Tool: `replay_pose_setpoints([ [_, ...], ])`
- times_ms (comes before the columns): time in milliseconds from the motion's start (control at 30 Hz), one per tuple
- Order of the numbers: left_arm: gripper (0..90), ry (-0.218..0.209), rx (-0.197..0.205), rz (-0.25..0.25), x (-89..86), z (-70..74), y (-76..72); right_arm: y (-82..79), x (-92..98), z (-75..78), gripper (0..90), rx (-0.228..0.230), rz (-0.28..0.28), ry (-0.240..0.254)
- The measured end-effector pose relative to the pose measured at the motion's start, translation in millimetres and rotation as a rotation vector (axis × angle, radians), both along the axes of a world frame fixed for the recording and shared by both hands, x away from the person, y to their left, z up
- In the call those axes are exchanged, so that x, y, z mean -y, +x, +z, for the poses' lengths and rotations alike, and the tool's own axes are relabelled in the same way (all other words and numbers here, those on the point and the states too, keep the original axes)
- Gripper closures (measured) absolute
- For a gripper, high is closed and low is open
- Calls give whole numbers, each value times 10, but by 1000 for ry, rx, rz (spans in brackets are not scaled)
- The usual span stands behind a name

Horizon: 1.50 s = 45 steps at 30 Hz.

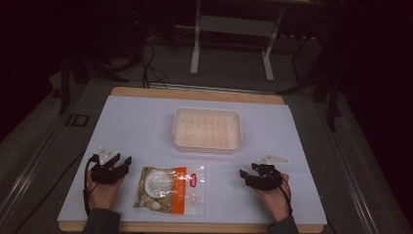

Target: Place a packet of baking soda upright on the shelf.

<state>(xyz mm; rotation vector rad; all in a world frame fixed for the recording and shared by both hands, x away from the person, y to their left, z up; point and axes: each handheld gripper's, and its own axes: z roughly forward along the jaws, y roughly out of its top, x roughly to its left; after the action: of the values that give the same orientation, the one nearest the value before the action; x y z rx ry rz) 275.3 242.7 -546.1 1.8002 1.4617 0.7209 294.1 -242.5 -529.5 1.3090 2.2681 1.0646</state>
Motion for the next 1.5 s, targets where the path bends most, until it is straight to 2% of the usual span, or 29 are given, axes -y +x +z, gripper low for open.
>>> replay_pose_setpoints([
  [133, 532, -1, -8, -2, 4, -17, 9, -17, -184, -17, 335, 17, 63, -26],
  [333, 530, -2, -17, 9, 1, -44, 15, -27, -441, 17, 310, 34, 167, -27],
  [500, 530, -13, -16, 13, -8, -46, 16, 11, -593, 3, 301, 23, 222, -2],
  [567, 529, -18, -15, 16, -15, -46, 15, 21, -624, -1, 301, 22, 231, -2],
  [800, 527, -16, -14, 17, -14, -47, 15, 87, -906, -32, 286, 13, 323, -23],
  [1167, 526, -13, -16, 17, -9, -47, 16, 206, -1199, -90, 248, -17, 390, -4],
  [1500, 526, -9, -12, 14, -4, -46, 13, 257, -1316, -146, 251, -53, 407, 13],
])
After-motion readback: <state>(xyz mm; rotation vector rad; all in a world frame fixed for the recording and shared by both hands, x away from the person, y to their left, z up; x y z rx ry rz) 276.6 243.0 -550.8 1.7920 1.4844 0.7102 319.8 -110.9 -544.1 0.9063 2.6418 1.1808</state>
